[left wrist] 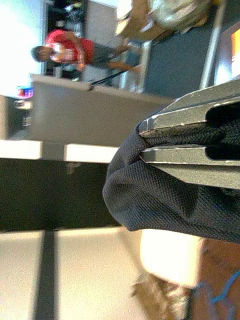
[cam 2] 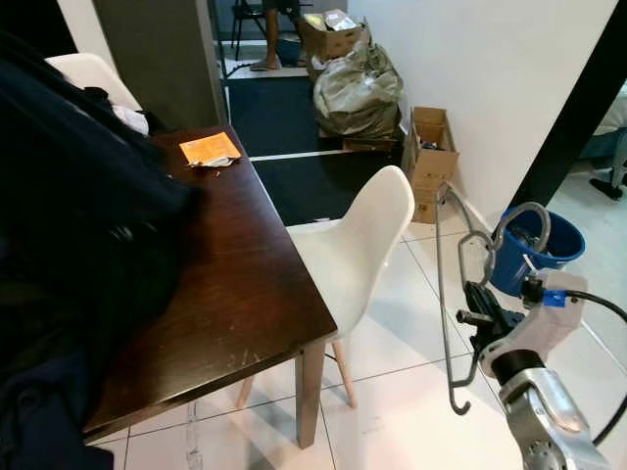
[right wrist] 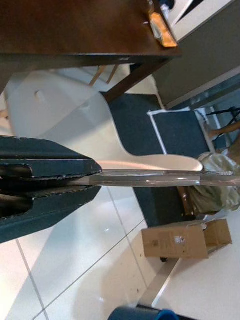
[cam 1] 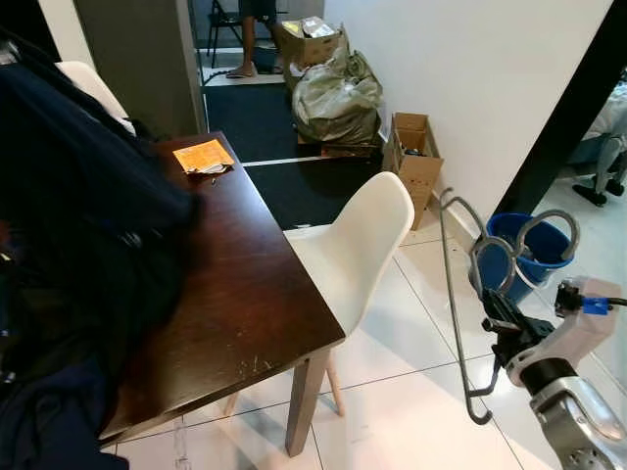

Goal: Hang hanger

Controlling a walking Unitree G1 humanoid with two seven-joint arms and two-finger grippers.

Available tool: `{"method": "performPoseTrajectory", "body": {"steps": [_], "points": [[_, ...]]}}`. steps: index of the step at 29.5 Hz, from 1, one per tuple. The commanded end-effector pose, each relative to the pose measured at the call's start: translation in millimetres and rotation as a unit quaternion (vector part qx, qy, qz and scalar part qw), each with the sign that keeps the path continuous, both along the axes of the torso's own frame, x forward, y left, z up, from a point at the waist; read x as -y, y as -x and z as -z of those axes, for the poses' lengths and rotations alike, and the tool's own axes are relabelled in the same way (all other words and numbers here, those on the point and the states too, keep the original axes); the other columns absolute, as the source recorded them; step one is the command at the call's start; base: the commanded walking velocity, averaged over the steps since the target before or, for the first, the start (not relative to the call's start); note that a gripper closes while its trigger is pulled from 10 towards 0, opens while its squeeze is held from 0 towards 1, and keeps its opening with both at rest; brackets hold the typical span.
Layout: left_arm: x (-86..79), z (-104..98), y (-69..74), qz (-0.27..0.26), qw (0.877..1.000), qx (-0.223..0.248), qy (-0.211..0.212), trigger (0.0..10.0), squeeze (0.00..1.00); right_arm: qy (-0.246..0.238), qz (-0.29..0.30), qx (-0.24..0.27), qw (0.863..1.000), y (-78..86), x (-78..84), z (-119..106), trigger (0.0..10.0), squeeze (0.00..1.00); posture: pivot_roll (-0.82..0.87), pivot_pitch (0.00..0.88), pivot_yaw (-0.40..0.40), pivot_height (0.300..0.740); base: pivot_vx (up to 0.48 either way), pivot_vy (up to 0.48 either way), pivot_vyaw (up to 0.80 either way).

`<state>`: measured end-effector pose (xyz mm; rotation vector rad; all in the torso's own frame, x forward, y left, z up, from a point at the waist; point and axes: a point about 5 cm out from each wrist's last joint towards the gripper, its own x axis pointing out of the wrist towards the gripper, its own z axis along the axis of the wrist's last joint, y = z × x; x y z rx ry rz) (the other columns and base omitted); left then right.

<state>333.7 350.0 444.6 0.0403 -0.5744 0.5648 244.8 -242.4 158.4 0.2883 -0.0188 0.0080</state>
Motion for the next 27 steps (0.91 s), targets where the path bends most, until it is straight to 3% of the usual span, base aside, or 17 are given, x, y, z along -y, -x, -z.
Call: {"method": "performPoseTrajectory", "body": {"steps": [1, 9, 11, 12, 15, 17, 22, 25, 27], "points": [[-3.8, -41, 33.7, -0.025, 0.996, 0.07, -0.05, 0.0, 0.0, -0.01, 0.005, -0.002, 1.0, -1.0, -0.7, 5, 10.0, 0.0, -0.01, 0.022, 0.012, 0.74, 0.0, 0.0, 0.0], [-6.6, -49, 57.3, -0.024, 0.992, 0.077, -0.095, 0.0, 0.0, -0.021, 0.003, 0.002, 1.0, -4.7, -4.5, 8, 10.0, 0.0, 0.01, 0.006, 0.005, 0.74, 0.0, 0.0, 0.0], [-14.2, -60, 75.8, -0.053, 0.988, 0.095, -0.108, 0.0, 0.0, -0.024, 0.001, 0.002, 1.0, -6.7, -5.3, 9, 10.0, 0.0, 0.02, 0.002, 0.001, 0.74, 0.0, 0.0, 0.0], [-14.2, -60, 75.8, -0.053, 0.988, 0.095, -0.108, 0.0, 0.0, -0.024, 0.001, 0.002, 1.0, -6.7, -5.3, 9, 10.0, 0.0, 0.02, 0.002, 0.001, 0.74, 0.0, 0.0, 0.0], [-28.2, -66, 98.3, -0.104, 0.982, 0.109, -0.113, 0.0, 0.0, -0.026, -0.002, 0.002, 1.0, -9.7, -6.7, 11, 10.0, 0.0, 0.03, 0.0, -0.01, 0.74, 0.0, 0.0, 0.0], [-34.9, -67, 104.8, -0.123, 0.98, 0.11, -0.113, 0.0, 0.0, -0.027, -0.003, 0.002, 1.0, -10.7, -7.2, 11, 10.0, 0.0, 0.03, 0.0, -0.011, 0.74, 0.0, 0.0, 0.0], [-41.4, -72, 112.8, -0.142, 0.976, 0.113, -0.118, 0.0, 0.0, -0.027, -0.005, 0.001, 1.0, -13.1, -8.0, 13, 10.0, 0.0, 0.03, 0.0, -0.018, 0.74, 0.0, 0.0, 0.0], [-27.0, -103, 117.2, -0.12, 0.971, 0.149, -0.141, 0.0, 0.0, -0.028, -0.009, 0.001, 1.0, -17.3, -8.1, 15, 10.0, 0.0, 0.04, 0.0, -0.026, 0.74, 0.0, 0.0, 0.0], [-27.0, -103, 117.2, -0.12, 0.971, 0.149, -0.141, 0.0, 0.0, -0.028, -0.009, 0.001, 1.0, -17.3, -8.1, 15, 10.0, 0.0, 0.04, 0.0, -0.026, 0.74, 0.0, 0.0, 0.0]]}}
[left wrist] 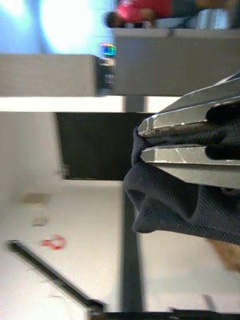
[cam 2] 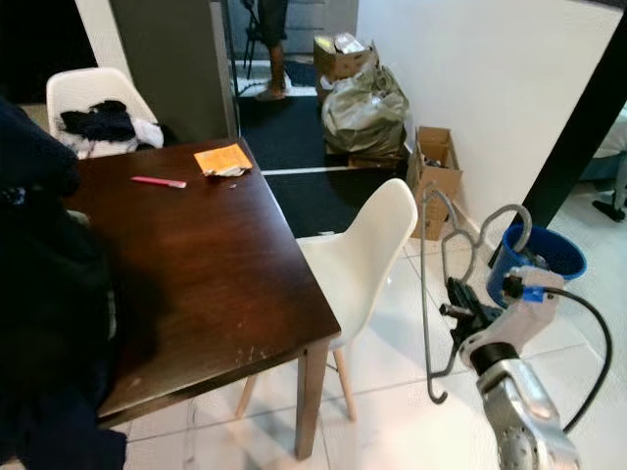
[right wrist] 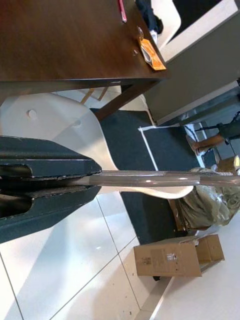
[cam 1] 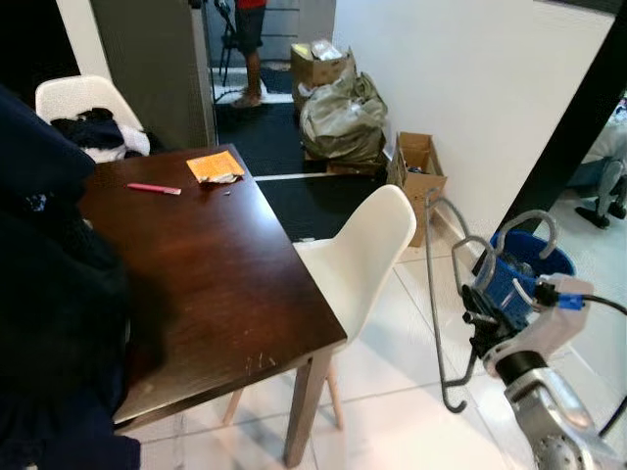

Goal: Hang hanger

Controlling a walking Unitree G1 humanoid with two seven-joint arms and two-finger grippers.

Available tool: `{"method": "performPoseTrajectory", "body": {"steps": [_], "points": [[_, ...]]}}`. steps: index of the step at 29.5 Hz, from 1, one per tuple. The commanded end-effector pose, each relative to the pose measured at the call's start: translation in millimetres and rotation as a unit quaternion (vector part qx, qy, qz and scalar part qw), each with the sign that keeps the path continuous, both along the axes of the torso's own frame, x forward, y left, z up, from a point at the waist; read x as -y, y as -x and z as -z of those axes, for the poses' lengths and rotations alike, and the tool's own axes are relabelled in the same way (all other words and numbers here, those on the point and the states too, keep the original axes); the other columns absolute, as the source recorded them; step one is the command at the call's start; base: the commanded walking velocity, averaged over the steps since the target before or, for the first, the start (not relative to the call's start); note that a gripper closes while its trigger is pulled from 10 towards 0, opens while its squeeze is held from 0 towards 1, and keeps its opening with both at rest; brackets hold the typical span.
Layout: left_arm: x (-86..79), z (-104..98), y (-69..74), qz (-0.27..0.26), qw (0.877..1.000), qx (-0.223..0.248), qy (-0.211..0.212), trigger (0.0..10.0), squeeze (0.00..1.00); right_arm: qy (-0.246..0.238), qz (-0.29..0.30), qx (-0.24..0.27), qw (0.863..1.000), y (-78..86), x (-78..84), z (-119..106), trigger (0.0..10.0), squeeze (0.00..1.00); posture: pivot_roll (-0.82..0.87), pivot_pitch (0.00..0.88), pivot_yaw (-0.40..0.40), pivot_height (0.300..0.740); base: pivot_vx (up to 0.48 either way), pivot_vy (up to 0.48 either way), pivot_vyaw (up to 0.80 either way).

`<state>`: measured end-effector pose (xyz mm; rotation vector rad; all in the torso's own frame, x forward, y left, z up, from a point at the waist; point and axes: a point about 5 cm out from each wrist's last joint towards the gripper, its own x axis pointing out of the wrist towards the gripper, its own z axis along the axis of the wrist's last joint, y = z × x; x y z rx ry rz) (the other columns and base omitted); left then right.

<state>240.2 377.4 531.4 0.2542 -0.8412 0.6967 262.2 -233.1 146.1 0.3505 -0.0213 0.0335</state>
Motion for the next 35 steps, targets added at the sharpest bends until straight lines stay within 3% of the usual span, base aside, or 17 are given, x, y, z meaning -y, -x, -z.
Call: {"method": "performPoseTrajectory", "body": {"steps": [1, 6, 12, 15, 22, 23, 25, 26, 27, 28, 29, 30, 31, 32, 33, 34, 35], "points": [[6.4, -26, 26.3, -0.018, 0.997, 0.056, -0.045, 0.0, 0.0, 0.003, 0.003, -0.002, 1.0, -0.3, 1.3, 3, 10.0, 0.0, 0.04, 0.0, -0.026, 0.74, 0.0, 0.0, 0.0], [13.3, -41, 34.4, -0.028, 0.995, 0.066, -0.063, 0.0, 0.0, 0.004, 0.003, -0.001, 1.0, -0.7, 3.2, 3, 10.0, 0.0, 0.04, 0.0, -0.025, 0.74, 0.0, 0.0, 0.0], [-16.1, 7, 15.6, -0.04, 0.999, 0.003, 0.0, 0.0, 0.0, 0.011, 0.003, 0.0, 1.0, 1.4, 6.2, 1, 10.0, 0.0, 0.02, 0.0, -0.042, 0.74, 0.0, 0.0, 0.0], [-38.9, 43, 9.2, -0.061, 0.996, -0.037, 0.05, 0.0, 0.0, 0.015, 0.0, -0.002, 1.0, 2.0, 7.9, 1, 10.0, 0.0, 0.01, 0.0, -0.049, 0.74, 0.0, 0.0, 0.0], [-55.3, 70, 12.1, -0.085, 0.99, -0.058, 0.091, 0.0, 0.0, 0.017, -0.002, -0.003, 1.0, 2.5, 9.8, 0, 10.0, 0.0, 0.01, 0.0, -0.055, 0.74, 0.0, 0.0, 0.0], [-63.1, 87, 13.6, -0.099, 0.986, -0.076, 0.114, 0.0, 0.0, 0.018, -0.003, -0.004, 1.0, 2.6, 11.1, 0, 10.0, 0.0, 0.01, 0.0, -0.059, 0.74, 0.0, 0.0, 0.0], [-63.1, 87, 13.6, -0.099, 0.986, -0.076, 0.114, 0.0, 0.0, 0.018, -0.003, -0.004, 1.0, 2.6, 11.1, 0, 10.0, 0.0, 0.01, 0.0, -0.059, 0.74, 0.0, 0.0, 0.0], [-66.9, 128, 1.1, -0.087, 0.973, -0.149, 0.151, 0.0, 0.0, 0.019, -0.006, -0.007, 1.0, 2.4, 12.4, 0, 10.0, 0.0, 0.01, 0.0, -0.062, 0.74, 0.0, 0.0, 0.0], [-66.9, 128, 1.1, -0.087, 0.973, -0.149, 0.151, 0.0, 0.0, 0.019, -0.006, -0.007, 1.0, 2.4, 12.4, 0, 10.0, 0.0, 0.01, 0.0, -0.062, 0.74, 0.0, 0.0, 0.0], [-59.2, 184, -14.4, -0.045, 0.944, -0.271, 0.182, 0.0, 0.0, 0.021, -0.008, -0.009, 1.0, 2.3, 13.9, 0, 10.0, 0.0, 0.01, 0.006, -0.068, 0.74, 0.0, 0.0, 0.0], [-48.2, 231, -19.6, -0.004, 0.901, -0.386, 0.198, 0.0, 0.0, 0.022, -0.01, -0.011, 1.0, 2.2, 15.1, 0, 10.0, 0.0, 0.01, 0.01, -0.073, 0.74, 0.0, 0.0, 0.0], [-48.2, 231, -19.6, -0.004, 0.901, -0.386, 0.198, 0.0, 0.0, 0.022, -0.01, -0.011, 1.0, 2.2, 15.1, 0, 10.0, 0.0, 0.01, 0.01, -0.073, 0.74, 0.0, 0.0, 0.0], [-35.0, 266, -19.9, 0.043, 0.85, -0.489, 0.19, 0.0, 0.0, 0.023, -0.011, -0.012, 1.0, 2.3, 15.8, 0, 10.0, 0.0, 0.02, 0.012, -0.073, 0.74, 0.0, 0.0, 0.0], [-27.7, 287, -13.3, 0.06, 0.81, -0.555, 0.179, 0.0, 0.0, 0.023, -0.012, -0.013, 1.0, 2.4, 16.3, 0, 10.0, 0.0, 0.02, 0.015, -0.077, 0.74, 0.0, 0.0, 0.0], [-27.7, 287, -13.3, 0.06, 0.81, -0.555, 0.179, 0.0, 0.0, 0.023, -0.012, -0.013, 1.0, 2.4, 16.3, 0, 10.0, 0.0, 0.02, 0.015, -0.077, 0.74, 0.0, 0.0, 0.0], [-25.5, 300, -4.7, 0.059, 0.776, -0.609, 0.155, 0.0, 0.0, 0.023, -0.013, -0.014, 1.0, 2.5, 16.7, 0, 10.0, 0.0, 0.02, 0.02, -0.078, 0.74, 0.0, 0.0, 0.0], [-25.5, 300, -4.7, 0.059, 0.776, -0.609, 0.155, 0.0, 0.0, 0.023, -0.013, -0.014, 1.0, 2.5, 16.7, 0, 10.0, 0.0, 0.02, 0.02, -0.078, 0.74, 0.0, 0.0, 0.0]]}}
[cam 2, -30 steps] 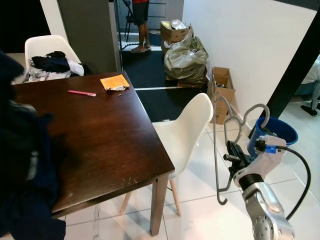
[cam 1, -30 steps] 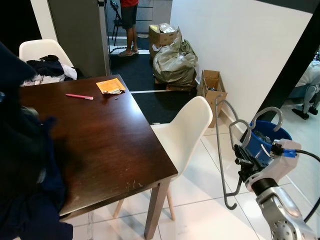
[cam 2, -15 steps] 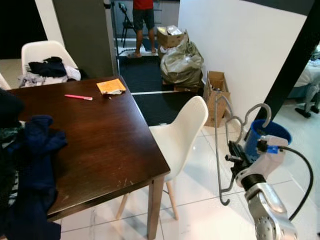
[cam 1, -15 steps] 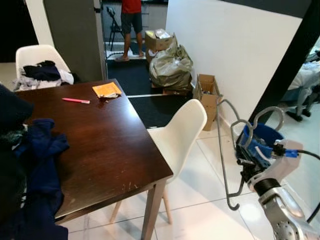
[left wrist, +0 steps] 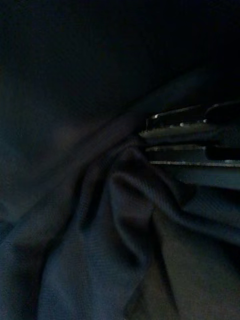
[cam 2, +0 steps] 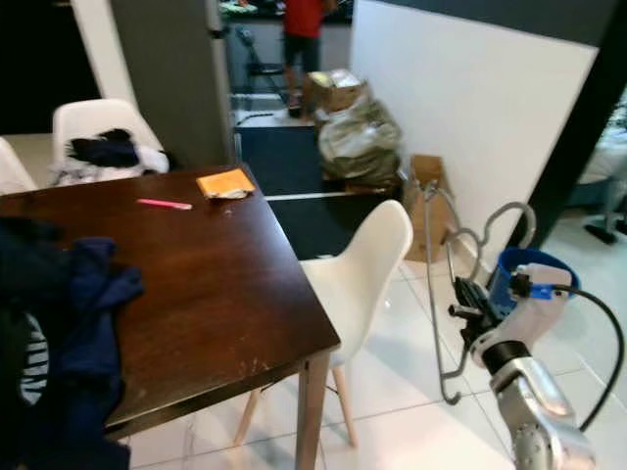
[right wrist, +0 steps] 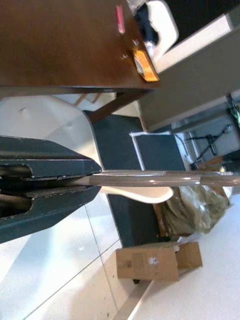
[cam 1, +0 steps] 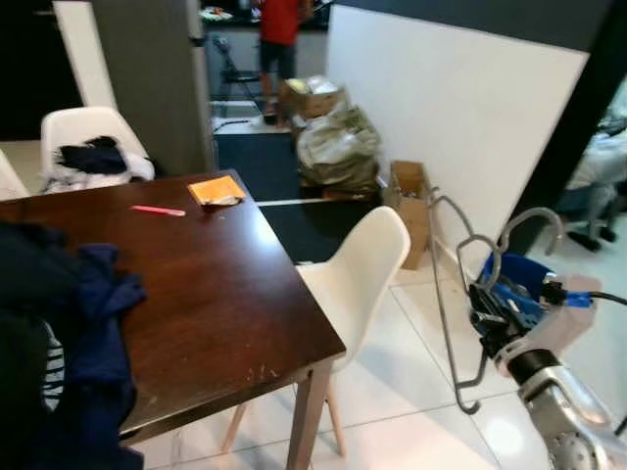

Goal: Hang hanger

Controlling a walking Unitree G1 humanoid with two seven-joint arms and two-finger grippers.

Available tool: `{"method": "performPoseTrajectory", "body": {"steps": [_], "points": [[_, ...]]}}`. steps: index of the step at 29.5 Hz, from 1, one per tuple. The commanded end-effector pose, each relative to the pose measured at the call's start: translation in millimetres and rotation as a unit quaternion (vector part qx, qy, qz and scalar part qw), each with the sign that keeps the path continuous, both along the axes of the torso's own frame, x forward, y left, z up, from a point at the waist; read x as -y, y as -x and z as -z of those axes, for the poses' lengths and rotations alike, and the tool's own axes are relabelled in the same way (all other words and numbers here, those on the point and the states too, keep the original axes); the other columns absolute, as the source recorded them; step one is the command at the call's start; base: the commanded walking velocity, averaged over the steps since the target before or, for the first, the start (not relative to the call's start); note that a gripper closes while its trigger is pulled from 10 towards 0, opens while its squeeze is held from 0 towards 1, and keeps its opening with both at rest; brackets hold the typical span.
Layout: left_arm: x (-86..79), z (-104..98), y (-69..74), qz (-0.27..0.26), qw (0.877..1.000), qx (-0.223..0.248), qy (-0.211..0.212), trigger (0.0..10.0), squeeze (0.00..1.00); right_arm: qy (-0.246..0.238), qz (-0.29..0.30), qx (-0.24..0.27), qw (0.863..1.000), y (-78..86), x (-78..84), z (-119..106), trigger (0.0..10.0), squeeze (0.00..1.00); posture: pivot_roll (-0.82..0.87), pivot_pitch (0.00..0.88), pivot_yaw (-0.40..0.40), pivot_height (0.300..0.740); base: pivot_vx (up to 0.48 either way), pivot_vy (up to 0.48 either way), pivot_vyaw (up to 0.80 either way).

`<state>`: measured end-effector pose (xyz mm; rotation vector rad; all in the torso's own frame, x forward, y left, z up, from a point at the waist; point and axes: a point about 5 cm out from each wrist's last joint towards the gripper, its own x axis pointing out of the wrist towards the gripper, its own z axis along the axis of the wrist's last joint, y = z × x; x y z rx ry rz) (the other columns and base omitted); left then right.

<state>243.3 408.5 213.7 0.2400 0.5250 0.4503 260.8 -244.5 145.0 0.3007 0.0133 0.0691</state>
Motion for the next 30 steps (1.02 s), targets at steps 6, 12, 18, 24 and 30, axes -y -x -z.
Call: {"method": "performPoseTrajectory", "body": {"steps": [6, 12, 18, 24, 30], "points": [[-19.4, 6, 30.5, 0.011, 0.98, -0.15, -0.132, 0.0, 0.0, -0.002, 0.003, -0.002, 1.0, 0.8, 4.0, -1, 10.0, 0.0, 0.02, 0.022, -0.083, 0.74, 0.0, 0.0, 0.0], [-14.8, -10, 26.6, -0.029, 0.98, -0.084, -0.181, 6.7, 0.73, 0.0, 0.001, -0.003, 1.0, 2.0, 3.7, -2, 10.0, 0.0, 0.01, 0.023, -0.083, 0.74, 0.0, 0.0, 0.0], [-21.2, -72, 24.8, -0.092, 0.949, 0.031, -0.301, 10.0, 1.0, -0.002, 0.003, -0.003, 1.0, 3.8, 4.2, -2, 10.0, 0.0, 0.0, 0.021, -0.075, 0.74, 0.0, 0.0, 0.0], [-16.6, -105, 24.6, -0.104, 0.92, 0.091, -0.367, 10.0, 1.0, -0.003, 0.002, -0.003, 1.0, 3.8, 4.0, -2, 10.0, 0.0, 0.0, 0.021, -0.074, 0.74, 0.0, 0.0, 0.0], [4.1, -141, 22.6, -0.097, 0.878, 0.154, -0.443, 10.0, 1.0, -0.006, 0.001, -0.003, 1.0, 2.8, 3.2, -2, 10.0, 0.0, 0.01, 0.019, -0.07, 0.74, 0.0, 0.0, 0.0]]}}
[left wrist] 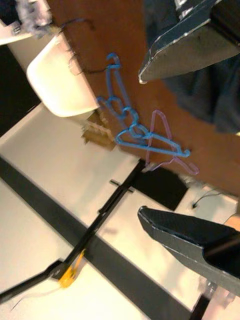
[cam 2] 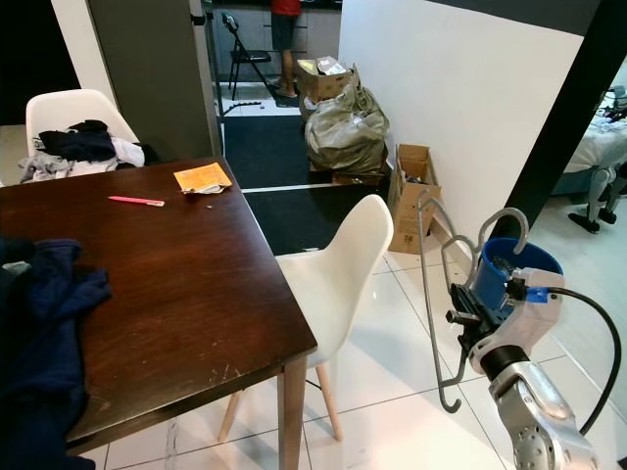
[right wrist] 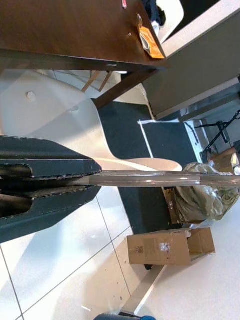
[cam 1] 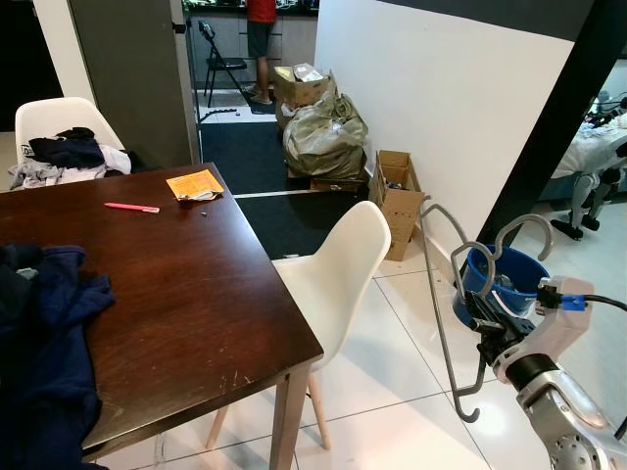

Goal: Hang hanger

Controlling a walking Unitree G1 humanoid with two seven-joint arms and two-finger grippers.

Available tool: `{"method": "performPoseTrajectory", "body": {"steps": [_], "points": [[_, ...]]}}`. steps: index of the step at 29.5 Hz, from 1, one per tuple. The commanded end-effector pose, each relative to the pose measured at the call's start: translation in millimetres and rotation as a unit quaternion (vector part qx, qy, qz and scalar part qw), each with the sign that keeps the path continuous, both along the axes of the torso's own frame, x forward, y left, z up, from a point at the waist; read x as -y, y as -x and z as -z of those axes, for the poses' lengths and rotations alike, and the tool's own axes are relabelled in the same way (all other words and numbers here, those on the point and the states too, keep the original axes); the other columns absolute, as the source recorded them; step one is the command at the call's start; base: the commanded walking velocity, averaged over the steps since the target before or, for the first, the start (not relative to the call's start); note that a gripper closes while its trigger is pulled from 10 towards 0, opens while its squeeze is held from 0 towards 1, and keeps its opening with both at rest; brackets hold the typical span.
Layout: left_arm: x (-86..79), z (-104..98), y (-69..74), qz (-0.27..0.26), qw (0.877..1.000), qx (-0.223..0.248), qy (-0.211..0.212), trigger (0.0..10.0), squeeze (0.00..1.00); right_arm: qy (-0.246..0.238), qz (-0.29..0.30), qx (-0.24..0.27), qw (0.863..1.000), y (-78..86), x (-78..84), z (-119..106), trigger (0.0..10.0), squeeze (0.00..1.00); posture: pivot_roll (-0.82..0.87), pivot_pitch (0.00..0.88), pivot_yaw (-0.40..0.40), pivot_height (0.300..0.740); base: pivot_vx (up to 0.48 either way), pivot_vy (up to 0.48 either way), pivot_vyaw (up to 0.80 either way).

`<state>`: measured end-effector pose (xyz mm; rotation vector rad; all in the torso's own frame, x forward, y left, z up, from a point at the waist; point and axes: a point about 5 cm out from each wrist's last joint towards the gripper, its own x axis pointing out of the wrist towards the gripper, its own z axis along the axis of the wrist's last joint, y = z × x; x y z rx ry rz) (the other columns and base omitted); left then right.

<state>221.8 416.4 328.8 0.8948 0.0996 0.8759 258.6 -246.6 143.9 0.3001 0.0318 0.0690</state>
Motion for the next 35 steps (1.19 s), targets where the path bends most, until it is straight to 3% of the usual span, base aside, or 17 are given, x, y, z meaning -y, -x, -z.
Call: {"method": "performPoseTrajectory", "body": {"steps": [1, 4, 5, 7, 9, 11, 12, 13, 15, 16, 17, 18, 22, 23, 27, 30, 35], "points": [[12.0, -26, 1.1, 0.009, 0.998, 0.027, -0.063, 10.0, 1.0, -0.006, 0.003, 0.006, 1.0, 0.7, 1.1, -3, 10.0, 0.0, 0.01, 0.019, -0.07, 0.74, 0.0, 0.0, 0.0], [27.2, -36, -4.0, 0.046, 0.994, 0.058, -0.078, 10.0, 1.0, -0.008, 0.003, 0.006, 1.0, 0.1, 0.9, -3, 10.0, 0.0, 0.01, 0.016, -0.069, 0.74, 0.0, 0.0, 0.0], [44.6, -39, -11.6, 0.094, 0.989, 0.087, -0.072, 10.0, 1.0, -0.009, 0.002, 0.007, 1.0, -0.5, 0.8, -3, 10.0, 0.0, 0.01, 0.016, -0.07, 0.74, 0.0, 0.0, 0.0], [44.6, -39, -11.6, 0.094, 0.989, 0.087, -0.072, 10.0, 1.0, -0.009, 0.002, 0.007, 1.0, -0.5, 0.8, -3, 10.0, 0.0, 0.01, 0.016, -0.07, 0.74, 0.0, 0.0, 0.0], [85.3, -12, -37.2, 0.212, 0.969, 0.123, 0.028, 10.0, 1.0, -0.011, 0.001, 0.008, 1.0, -2.0, 0.5, -3, 10.0, 0.0, 0.02, 0.013, -0.069, 0.74, 0.0, 0.0, 0.0], [85.3, -12, -37.2, 0.212, 0.969, 0.123, 0.028, 10.0, 1.0, -0.011, 0.001, 0.008, 1.0, -2.0, 0.5, -3, 10.0, 0.0, 0.02, 0.013, -0.069, 0.74, 0.0, 0.0, 0.0], [117.5, 16, -53.8, 0.269, 0.954, 0.108, 0.079, 10.0, 1.0, -0.011, 0.001, 0.008, 1.0, -2.9, 0.2, -3, 10.0, 0.0, 0.01, 0.009, -0.064, 0.74, 0.0, 0.0, 0.0], [154.5, 45, -65.3, 0.319, 0.935, 0.087, 0.125, 10.0, 0.0, -0.003, 0.0, 0.011, 1.0, -3.3, -0.4, -4, 10.0, 0.0, 0.01, 0.009, -0.063, 0.74, 0.0, 0.0, 0.0], [154.5, 45, -65.3, 0.319, 0.935, 0.087, 0.125, 10.0, 0.0, -0.003, 0.0, 0.011, 1.0, -3.3, -0.4, -4, 10.0, 0.0, 0.01, 0.009, -0.063, 0.74, 0.0, 0.0, 0.0], [179.0, 61, -69.1, 0.349, 0.922, 0.076, 0.149, 10.0, 0.0, 0.002, 0.0, 0.013, 1.0, -3.5, -0.8, -5, 10.0, 0.0, 0.01, 0.009, -0.063, 0.74, 0.0, 0.0, 0.7], [179.0, 61, -69.1, 0.349, 0.922, 0.076, 0.149, 10.0, 0.0, 0.002, 0.0, 0.013, 1.0, -3.5, -0.8, -5, 10.0, 0.0, 0.01, 0.009, -0.063, 0.74, 0.0, 0.0, 0.7], [198.8, 68, -70.6, 0.366, 0.915, 0.077, 0.153, 10.0, 0.0, 0.012, -0.01, 0.022, 1.0, -3.5, -4.3, -6, 10.0, 0.0, 0.01, 0.007, -0.062, 0.74, 0.0, 0.0, 0.78], [198.8, 68, -70.6, 0.366, 0.915, 0.077, 0.153, 10.0, 0.0, 0.012, -0.01, 0.022, 1.0, -3.5, -4.3, -6, 10.0, 0.0, 0.01, 0.007, -0.062, 0.74, 0.0, 0.0, 0.78], [208.7, 67, -70.5, 0.371, 0.915, 0.087, 0.135, 10.0, 0.0, 0.018, -0.019, 0.029, 0.999, -3.5, -7.1, -8, 10.0, 0.0, 0.01, 0.007, -0.062, 0.74, 0.0, 0.0, 0.79], [205.7, 41, -62.2, 0.361, 0.917, 0.158, 0.06, 10.0, 0.0, 0.015, -0.031, 0.043, 0.998, -6.0, -10.7, -10, 10.0, 0.0, 0.03, 0.009, -0.062, 0.74, 0.0, 0.0, 0.78], [195.4, 31, -54.2, 0.341, 0.922, 0.182, 0.035, 10.0, 0.0, 0.005, -0.037, 0.051, 0.998, -6.5, -11.2, -11, 10.0, 0.0, 0.04, 0.007, -0.065, 0.74, 0.0, 0.0, 0.78], [181.5, 37, -44.5, 0.305, 0.936, 0.171, 0.028, 10.0, 0.0, -0.003, -0.04, 0.058, 0.997, -6.3, -10.6, -13, 10.0, 0.0, 0.04, 0.005, -0.064, 0.74, 0.0, 0.0, 0.78]]}}
